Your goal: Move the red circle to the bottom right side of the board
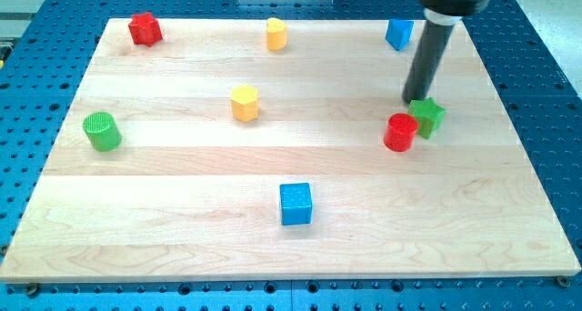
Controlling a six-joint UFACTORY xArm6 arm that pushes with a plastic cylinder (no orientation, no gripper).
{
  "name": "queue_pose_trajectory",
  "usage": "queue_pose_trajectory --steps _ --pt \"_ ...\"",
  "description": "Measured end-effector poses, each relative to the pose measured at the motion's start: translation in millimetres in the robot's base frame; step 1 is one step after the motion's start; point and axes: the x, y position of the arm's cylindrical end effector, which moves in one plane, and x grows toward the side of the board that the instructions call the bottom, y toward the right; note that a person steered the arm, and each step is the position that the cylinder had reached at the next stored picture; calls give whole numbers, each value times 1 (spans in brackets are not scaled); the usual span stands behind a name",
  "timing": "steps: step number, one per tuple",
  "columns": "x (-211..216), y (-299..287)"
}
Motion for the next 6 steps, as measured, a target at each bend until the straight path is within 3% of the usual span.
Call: queue_pose_trajectory --steps 1,2,4,6 --pt "1 -38" --pt "44 -61" --pt "40 -39" --pt "140 -18"
